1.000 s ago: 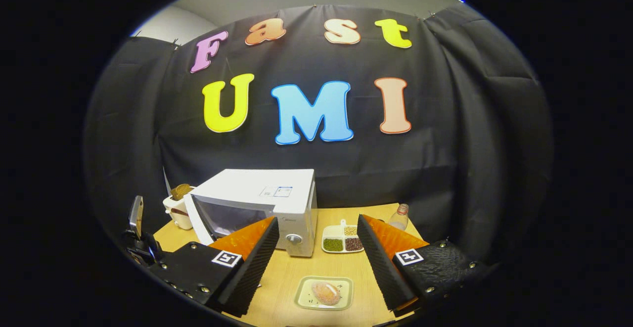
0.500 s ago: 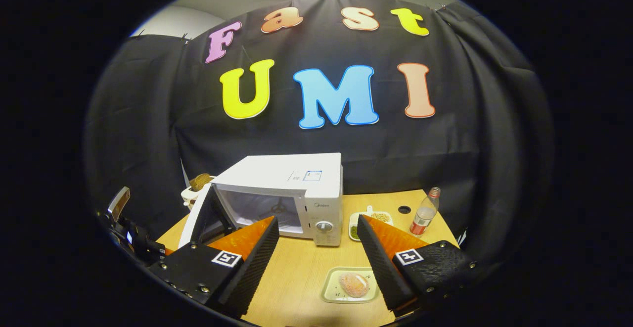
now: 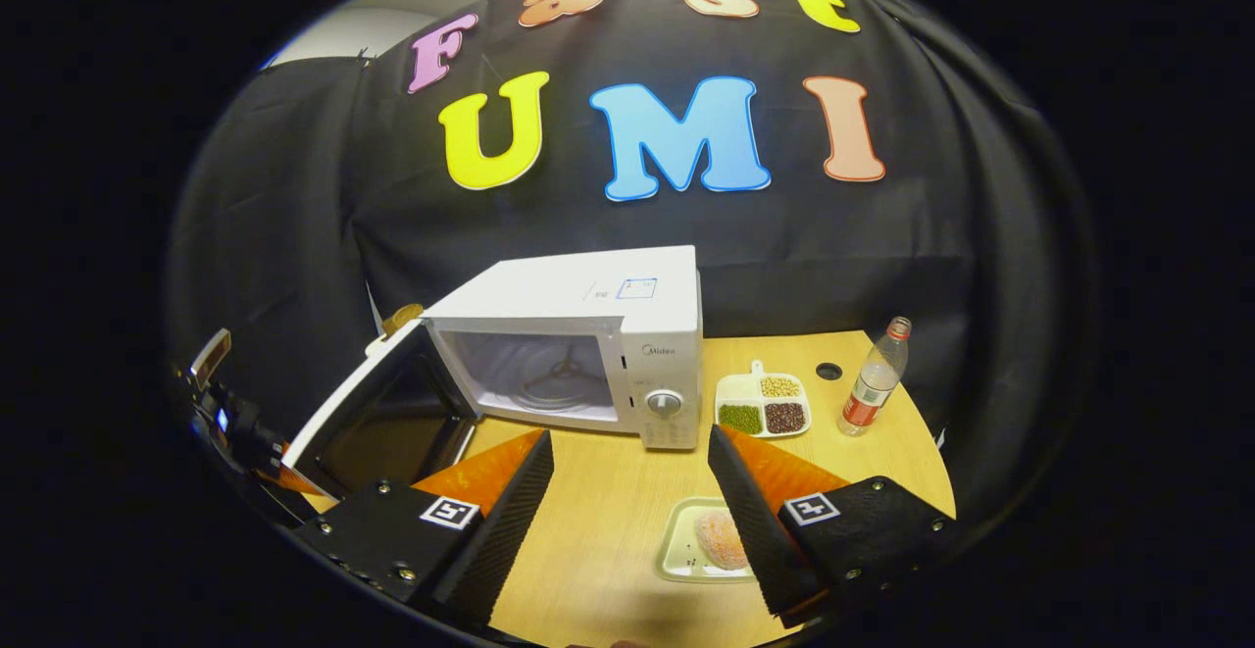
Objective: Open the microwave oven with the left hand, put the food in, and close the microwave oven.
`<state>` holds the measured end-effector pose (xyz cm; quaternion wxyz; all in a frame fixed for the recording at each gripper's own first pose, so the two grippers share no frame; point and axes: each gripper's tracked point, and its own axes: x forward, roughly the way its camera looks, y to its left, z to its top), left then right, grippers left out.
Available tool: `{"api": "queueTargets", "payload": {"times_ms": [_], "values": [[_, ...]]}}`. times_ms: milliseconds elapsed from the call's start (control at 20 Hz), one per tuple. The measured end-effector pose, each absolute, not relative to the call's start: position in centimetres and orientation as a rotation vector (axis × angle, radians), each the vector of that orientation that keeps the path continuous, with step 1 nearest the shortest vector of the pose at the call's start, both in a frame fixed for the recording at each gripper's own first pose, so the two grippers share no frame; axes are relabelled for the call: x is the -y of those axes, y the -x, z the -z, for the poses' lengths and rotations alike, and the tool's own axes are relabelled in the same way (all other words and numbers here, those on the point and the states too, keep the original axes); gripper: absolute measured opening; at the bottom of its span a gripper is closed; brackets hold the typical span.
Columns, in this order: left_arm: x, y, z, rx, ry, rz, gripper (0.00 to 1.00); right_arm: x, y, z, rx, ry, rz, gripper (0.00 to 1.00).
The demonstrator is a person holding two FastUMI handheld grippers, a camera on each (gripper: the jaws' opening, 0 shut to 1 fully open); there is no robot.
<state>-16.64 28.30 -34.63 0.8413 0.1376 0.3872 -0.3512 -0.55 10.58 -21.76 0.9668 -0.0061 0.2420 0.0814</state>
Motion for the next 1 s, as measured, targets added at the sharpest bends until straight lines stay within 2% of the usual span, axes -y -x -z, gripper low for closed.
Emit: {"api": "queueTargets", "payload": {"times_ms": [200,250,450,650,800,850,900,1000], "values": [[-32.6,16.6,34.4,-0.817,-0.311,0.678,0.13,-8.3,0.7,26.9,-0.603,0.059,-0.138,0.97],[-33.1,16.7,34.4,-0.814,-0.312,0.668,0.15,-7.5,0.8,28.3,-0.632,0.061,-0.129,0.95],[-34.1,16.4,34.5,-0.8,-0.321,0.639,0.13,-2.5,1.1,34.7,-0.808,0.102,-0.053,0.97],[-35.6,16.2,34.2,-0.783,-0.359,0.56,0.23,-0.5,1.3,39.2,-0.926,0.079,-0.025,0.98],[-36.4,15.9,34.3,-0.763,-0.351,0.485,0.5,-0.1,1.0,41.5,-0.973,0.092,-0.051,0.98],[-36.5,16.1,34.1,-0.765,-0.347,0.47,0.67,-0.2,0.9,42.1,-0.988,0.105,-0.068,0.98],[-36.9,16.3,34.2,-0.765,-0.358,0.447,0.71,0.0,1.0,42.8,-1.005,0.117,-0.082,0.98],[-37.7,17.4,33.6,-0.77,-0.366,0.405,0.96,-0.3,0.8,43.7,-1.023,0.116,-0.117,0.98]]}}
